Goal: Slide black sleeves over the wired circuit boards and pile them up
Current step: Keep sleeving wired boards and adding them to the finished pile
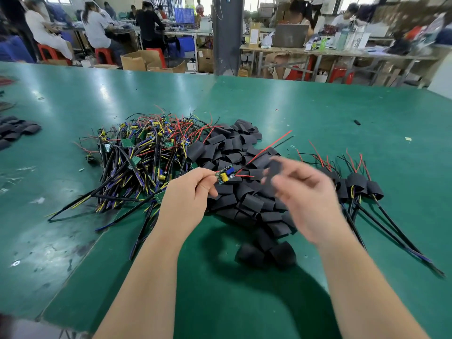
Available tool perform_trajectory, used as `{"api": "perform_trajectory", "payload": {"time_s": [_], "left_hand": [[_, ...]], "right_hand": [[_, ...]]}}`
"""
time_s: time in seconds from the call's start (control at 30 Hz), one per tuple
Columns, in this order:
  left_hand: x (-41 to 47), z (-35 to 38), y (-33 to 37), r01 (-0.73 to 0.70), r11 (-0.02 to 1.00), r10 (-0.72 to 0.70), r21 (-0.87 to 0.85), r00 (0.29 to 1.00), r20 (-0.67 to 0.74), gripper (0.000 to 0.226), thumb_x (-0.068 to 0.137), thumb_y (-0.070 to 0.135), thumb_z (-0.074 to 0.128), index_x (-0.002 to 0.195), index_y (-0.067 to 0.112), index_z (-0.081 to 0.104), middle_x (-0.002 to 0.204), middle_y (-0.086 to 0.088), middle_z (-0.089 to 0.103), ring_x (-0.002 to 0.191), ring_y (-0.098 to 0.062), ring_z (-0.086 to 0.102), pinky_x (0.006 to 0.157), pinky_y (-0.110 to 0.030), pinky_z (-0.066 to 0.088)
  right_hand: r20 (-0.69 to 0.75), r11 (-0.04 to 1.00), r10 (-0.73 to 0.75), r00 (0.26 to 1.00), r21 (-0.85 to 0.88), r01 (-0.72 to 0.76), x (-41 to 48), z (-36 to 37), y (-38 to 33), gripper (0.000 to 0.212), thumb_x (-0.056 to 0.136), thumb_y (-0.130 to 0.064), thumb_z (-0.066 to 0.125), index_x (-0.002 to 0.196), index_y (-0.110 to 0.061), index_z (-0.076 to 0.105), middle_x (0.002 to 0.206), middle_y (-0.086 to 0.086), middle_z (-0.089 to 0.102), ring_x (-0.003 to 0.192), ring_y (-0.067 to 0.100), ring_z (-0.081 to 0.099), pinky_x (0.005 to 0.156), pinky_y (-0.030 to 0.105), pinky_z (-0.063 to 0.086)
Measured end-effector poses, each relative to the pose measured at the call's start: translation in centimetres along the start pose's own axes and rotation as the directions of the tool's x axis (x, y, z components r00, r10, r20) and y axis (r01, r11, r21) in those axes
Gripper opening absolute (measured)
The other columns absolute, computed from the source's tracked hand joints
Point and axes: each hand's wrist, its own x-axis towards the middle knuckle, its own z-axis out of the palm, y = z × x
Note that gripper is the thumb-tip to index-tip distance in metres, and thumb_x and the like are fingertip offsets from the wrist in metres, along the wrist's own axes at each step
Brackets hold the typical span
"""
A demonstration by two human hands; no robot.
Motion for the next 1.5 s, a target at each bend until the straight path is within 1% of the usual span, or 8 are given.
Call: {"api": "perform_trajectory", "payload": {"time_s": [0.07, 0.17, 0.5, 0.67, 1.07, 1.3, 1.4, 1.5], "left_hand": [[-0.1, 0.0, 0.3, -0.013, 0.999, 0.013, -0.032, 1.0, 0.023, 0.019, 0.096, 0.013, 0.053, 0.088, 0.026, 0.063, 0.066, 0.013, 0.065, 0.049, 0.006, 0.05, 0.051, -0.007, 0.034], [-0.2, 0.1, 0.7, -0.038, 0.998, 0.041, -0.049, 0.998, 0.049, 0.018, 0.096, 0.013, 0.053, 0.09, 0.025, 0.064, 0.067, 0.014, 0.066, 0.055, 0.007, 0.053, 0.053, -0.005, 0.036], [-0.5, 0.5, 1.4, -0.077, 0.997, 0.081, -0.031, 0.98, 0.183, 0.019, 0.096, 0.013, 0.054, 0.083, 0.021, 0.065, 0.066, 0.011, 0.066, 0.05, 0.006, 0.048, 0.054, -0.006, 0.033], [-0.6, 0.6, 1.3, -0.062, 0.997, 0.068, -0.037, 0.978, 0.199, 0.02, 0.096, 0.015, 0.053, 0.082, 0.025, 0.064, 0.067, 0.012, 0.066, 0.047, -0.001, 0.047, 0.052, -0.008, 0.034], [-0.6, 0.6, 1.6, -0.06, 0.998, 0.056, 0.012, 0.969, 0.24, 0.031, 0.097, 0.019, 0.051, 0.076, 0.04, 0.056, 0.074, 0.019, 0.066, 0.056, -0.015, 0.053, 0.06, -0.028, 0.043], [-0.6, 0.6, 2.4, -0.022, 0.989, 0.06, -0.144, 0.963, 0.263, 0.029, 0.098, 0.015, 0.05, 0.077, 0.032, 0.061, 0.07, 0.014, 0.068, 0.045, -0.006, 0.039, 0.048, -0.019, 0.037], [-0.7, 0.5, 2.5, 0.004, 0.983, 0.045, -0.181, 0.963, 0.267, 0.031, 0.099, 0.014, 0.049, 0.074, 0.029, 0.061, 0.068, 0.017, 0.067, 0.048, -0.008, 0.039, 0.052, -0.025, 0.038], [-0.6, 0.5, 2.4, 0.018, 0.984, 0.031, -0.179, 0.963, 0.267, 0.032, 0.099, 0.014, 0.048, 0.074, 0.029, 0.06, 0.062, 0.021, 0.064, 0.044, -0.004, 0.038, 0.048, -0.013, 0.033]], "right_hand": [[-0.129, 0.918, 0.116, 0.985, 0.392, -0.057, 0.8, -2.2, -0.5, 0.016, 0.072, -0.011, 0.069, 0.086, -0.019, 0.068, 0.089, -0.001, 0.068, 0.085, 0.019, 0.07, 0.08, 0.031, 0.057], [-0.285, 0.77, 0.245, 0.927, 0.638, -0.008, 1.4, -4.4, -0.3, 0.01, 0.09, -0.017, 0.057, 0.096, -0.009, 0.058, 0.091, 0.003, 0.06, 0.098, 0.021, 0.07, 0.082, 0.035, 0.058], [-0.359, 0.557, 0.399, 0.844, 0.826, 0.088, 1.5, -3.9, -0.2, 0.036, 0.091, -0.013, 0.061, 0.121, 0.004, 0.051, 0.11, 0.013, 0.056, 0.093, 0.024, 0.066, 0.073, 0.041, 0.06], [-0.364, 0.539, 0.375, 0.852, 0.834, 0.119, 1.6, -3.9, -0.7, 0.022, 0.091, -0.012, 0.062, 0.103, 0.006, 0.058, 0.09, 0.013, 0.067, 0.09, 0.024, 0.07, 0.077, 0.039, 0.059], [-0.3, 0.681, 0.278, 0.912, 0.732, 0.033, 1.7, -3.9, 0.0, 0.002, 0.088, -0.009, 0.06, 0.089, -0.009, 0.059, 0.081, 0.004, 0.063, 0.094, 0.022, 0.069, 0.075, 0.03, 0.058], [0.173, 0.908, 0.152, 0.973, 0.365, -0.207, 0.9, -2.1, 0.9, 0.031, 0.076, -0.014, 0.067, 0.106, -0.02, 0.065, 0.103, 0.003, 0.069, 0.1, 0.022, 0.067, 0.082, 0.033, 0.055], [0.198, 0.934, 0.139, 0.97, 0.3, -0.195, 0.6, -1.4, 1.2, 0.032, 0.071, -0.014, 0.07, 0.102, -0.022, 0.07, 0.103, 0.005, 0.07, 0.09, 0.018, 0.066, 0.08, 0.028, 0.055], [0.219, 0.936, 0.09, 0.972, 0.315, -0.157, 0.5, -1.7, 1.1, 0.035, 0.067, -0.012, 0.072, 0.101, -0.019, 0.07, 0.104, 0.006, 0.072, 0.096, 0.02, 0.068, 0.076, 0.024, 0.055]]}}
